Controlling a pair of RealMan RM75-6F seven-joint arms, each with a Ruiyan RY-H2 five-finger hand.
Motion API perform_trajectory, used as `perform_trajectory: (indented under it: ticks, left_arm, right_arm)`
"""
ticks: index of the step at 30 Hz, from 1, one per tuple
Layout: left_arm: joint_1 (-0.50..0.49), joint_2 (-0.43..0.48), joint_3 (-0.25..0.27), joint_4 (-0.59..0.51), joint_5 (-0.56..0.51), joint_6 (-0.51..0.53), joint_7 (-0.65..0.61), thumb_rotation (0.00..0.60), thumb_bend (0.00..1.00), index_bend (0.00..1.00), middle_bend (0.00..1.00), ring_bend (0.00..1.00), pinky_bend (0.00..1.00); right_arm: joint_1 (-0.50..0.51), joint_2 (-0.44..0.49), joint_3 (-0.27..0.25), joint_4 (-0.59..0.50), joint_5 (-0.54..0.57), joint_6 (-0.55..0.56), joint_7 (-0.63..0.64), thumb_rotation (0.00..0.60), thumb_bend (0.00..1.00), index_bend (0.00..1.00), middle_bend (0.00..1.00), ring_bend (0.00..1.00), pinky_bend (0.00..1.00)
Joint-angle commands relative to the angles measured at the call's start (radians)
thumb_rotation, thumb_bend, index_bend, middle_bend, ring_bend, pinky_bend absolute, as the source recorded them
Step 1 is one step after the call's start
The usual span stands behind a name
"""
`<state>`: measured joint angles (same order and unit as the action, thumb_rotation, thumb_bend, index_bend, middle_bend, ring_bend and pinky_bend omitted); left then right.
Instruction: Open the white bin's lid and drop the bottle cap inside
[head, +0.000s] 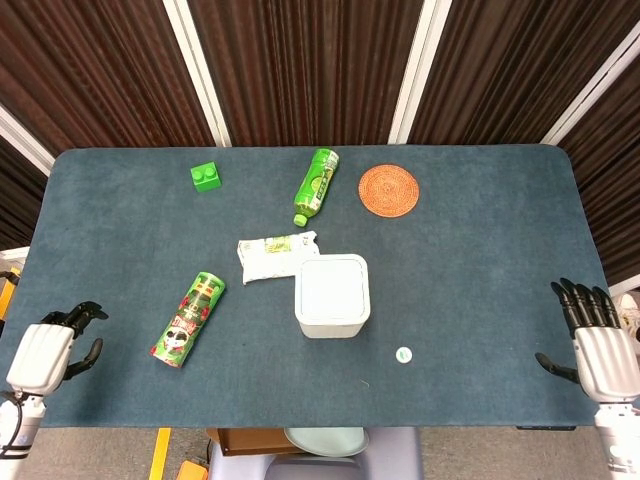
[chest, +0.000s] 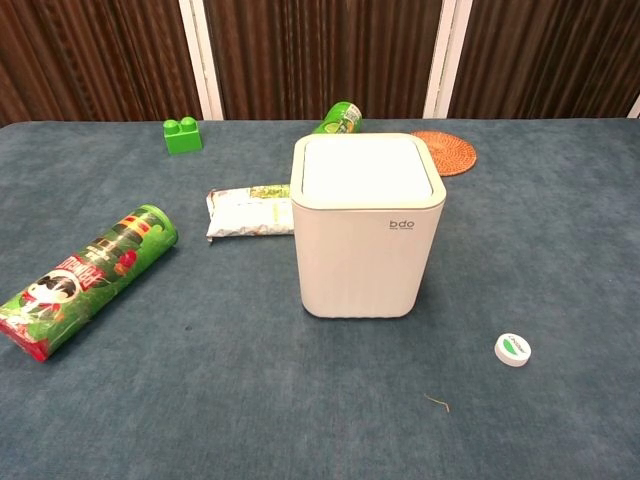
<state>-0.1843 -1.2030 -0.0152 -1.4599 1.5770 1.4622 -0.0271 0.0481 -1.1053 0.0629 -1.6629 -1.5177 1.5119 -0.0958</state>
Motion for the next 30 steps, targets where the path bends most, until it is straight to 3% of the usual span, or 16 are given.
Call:
perform_trajectory:
  ticks: [1, 6, 12, 16, 20, 24, 26, 30]
  left_arm:
    - [0.015, -0.002, -0.006, -0.009, 0.006, 0.037, 0.014, 0.600, 0.44, 0.26, 0.22, 0.31, 0.37]
    - [0.019, -0.010, -0.014, 0.000, -0.010, 0.038, 0.020, 0.600, 0.44, 0.03, 0.02, 0.06, 0.29]
    - [0.031, -0.010, -0.020, 0.009, -0.011, 0.064, 0.013, 0.600, 0.43, 0.00, 0.00, 0.00, 0.28]
    - [0.039, -0.005, -0.025, -0.005, -0.026, 0.067, 0.021, 0.600, 0.43, 0.00, 0.00, 0.00, 0.28]
    - [0.041, 0.002, -0.024, -0.027, -0.053, 0.042, 0.047, 0.600, 0.41, 0.00, 0.00, 0.00, 0.27]
    - [0.041, 0.017, -0.024, -0.057, -0.080, 0.013, 0.074, 0.600, 0.38, 0.00, 0.00, 0.00, 0.27]
    - [0.040, 0.021, -0.025, -0.061, -0.079, 0.013, 0.075, 0.600, 0.38, 0.00, 0.00, 0.00, 0.27]
    - [0.042, 0.022, -0.024, -0.059, -0.065, 0.022, 0.071, 0.600, 0.37, 0.00, 0.00, 0.00, 0.27]
  right_arm:
    - [-0.001, 0.001, -0.014, 0.002, -0.029, 0.004, 0.009, 0.600, 0.18, 0.14, 0.12, 0.11, 0.17]
    - [0.011, 0.005, -0.025, 0.022, -0.076, 0.004, 0.053, 0.600, 0.18, 0.12, 0.12, 0.11, 0.17]
    - [0.029, -0.001, -0.037, 0.052, -0.161, 0.030, 0.090, 0.600, 0.18, 0.12, 0.16, 0.16, 0.22]
    - [0.058, 0.050, -0.044, -0.019, -0.199, -0.005, 0.051, 0.600, 0.18, 0.12, 0.31, 0.33, 0.33]
    - [0.103, 0.120, -0.050, -0.124, -0.234, -0.071, 0.013, 0.600, 0.18, 0.14, 0.52, 0.57, 0.54]
    - [0.156, 0.183, -0.048, -0.233, -0.234, -0.163, -0.005, 0.600, 0.18, 0.17, 0.68, 0.72, 0.70]
    - [0.180, 0.198, -0.041, -0.275, -0.233, -0.197, -0.030, 0.600, 0.23, 0.21, 0.74, 0.77, 0.75]
    - [0.226, 0.222, -0.027, -0.347, -0.207, -0.274, -0.061, 0.600, 0.42, 0.27, 0.82, 0.85, 0.81]
